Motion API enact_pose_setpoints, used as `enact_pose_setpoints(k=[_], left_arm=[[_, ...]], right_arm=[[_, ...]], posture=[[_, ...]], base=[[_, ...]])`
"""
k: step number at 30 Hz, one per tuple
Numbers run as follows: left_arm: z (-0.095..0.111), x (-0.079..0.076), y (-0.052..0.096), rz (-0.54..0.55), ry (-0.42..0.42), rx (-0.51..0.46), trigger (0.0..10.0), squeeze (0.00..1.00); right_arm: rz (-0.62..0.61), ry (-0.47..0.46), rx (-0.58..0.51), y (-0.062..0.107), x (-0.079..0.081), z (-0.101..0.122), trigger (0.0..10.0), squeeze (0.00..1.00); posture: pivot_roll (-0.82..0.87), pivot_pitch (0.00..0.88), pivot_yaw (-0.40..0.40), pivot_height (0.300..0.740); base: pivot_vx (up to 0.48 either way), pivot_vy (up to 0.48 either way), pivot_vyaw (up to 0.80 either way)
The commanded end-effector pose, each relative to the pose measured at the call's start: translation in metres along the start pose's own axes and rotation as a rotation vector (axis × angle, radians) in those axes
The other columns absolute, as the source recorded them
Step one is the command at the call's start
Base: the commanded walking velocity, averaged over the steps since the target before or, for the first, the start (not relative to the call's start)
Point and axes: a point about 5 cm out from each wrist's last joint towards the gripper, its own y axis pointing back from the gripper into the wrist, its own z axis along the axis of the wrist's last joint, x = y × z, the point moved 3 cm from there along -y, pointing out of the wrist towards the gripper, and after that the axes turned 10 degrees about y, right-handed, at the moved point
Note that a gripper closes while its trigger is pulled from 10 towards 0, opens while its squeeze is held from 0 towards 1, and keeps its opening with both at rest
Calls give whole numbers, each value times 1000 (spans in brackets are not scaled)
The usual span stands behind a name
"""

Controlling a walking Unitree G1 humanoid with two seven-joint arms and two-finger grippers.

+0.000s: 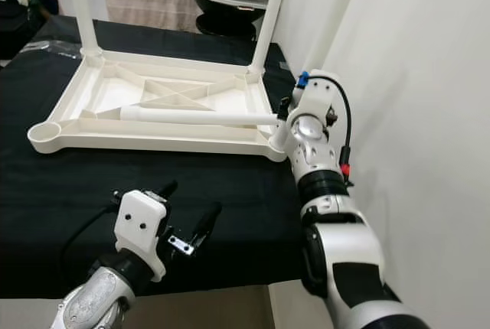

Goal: Building children table

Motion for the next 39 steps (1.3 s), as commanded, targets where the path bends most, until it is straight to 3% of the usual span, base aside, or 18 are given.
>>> enact_pose_setpoints(k=[1,2,3,4,5,7,13,15,17,19,24,27,35,39], left_arm=[[-2,-2,0,-8,-4,12,10000,0],[-2,-2,0,-8,-4,12,10000,0],[-2,-3,-1,-11,-2,11,10000,0],[-2,-3,-1,-11,-2,11,10000,0],[-2,-3,-1,-11,-1,11,10000,0],[-2,-3,-1,-11,0,11,10000,0],[-2,-2,-1,-6,3,13,10000,0],[-2,-1,-1,1,14,16,10000,0],[-2,-1,-1,1,14,16,10000,0],[-1,5,-3,38,21,8,10000,0],[3,13,-7,80,10,-11,10000,0],[13,29,-12,159,-34,-46,10000,0],[30,44,-15,216,-69,-111,10000,0],[48,55,-19,244,-105,-172,10000,0]], right_arm=[[19,-21,-19,2,0,3,10000,0],[19,-21,-19,2,0,3,10000,0],[123,-84,-43,18,17,-8,10000,0],[123,-84,-43,18,17,-8,10000,0],[195,-115,-47,34,30,-17,10000,0],[203,-116,-46,37,31,-18,10000,0],[272,15,-127,54,39,-22,10000,0],[441,59,-227,71,53,-16,10000,0],[441,59,-227,71,53,-16,10000,0],[585,98,-307,83,64,-6,10000,0],[621,163,-369,88,65,4,10000,0],[616,203,-411,91,66,13,10000,0],[605,188,-416,89,65,21,10000,0],[603,191,-455,82,61,35,10000,0]], posture=[[60,113,-155,740],[60,113,-155,740],[53,115,-155,740],[53,115,-155,740],[54,118,-154,740],[54,118,-154,740],[51,120,-158,740],[50,121,-158,740],[50,121,-158,740],[44,121,-155,740],[43,121,-155,740],[44,120,-155,740],[46,117,-154,740],[42,114,-154,740]], base=[[0,0,0],[0,0,0],[0,0,0],[0,0,0],[0,0,0],[0,0,0],[0,0,0],[0,0,0],[0,0,0],[0,0,0],[0,0,320],[0,0,792],[0,0,370],[184,0,0]])
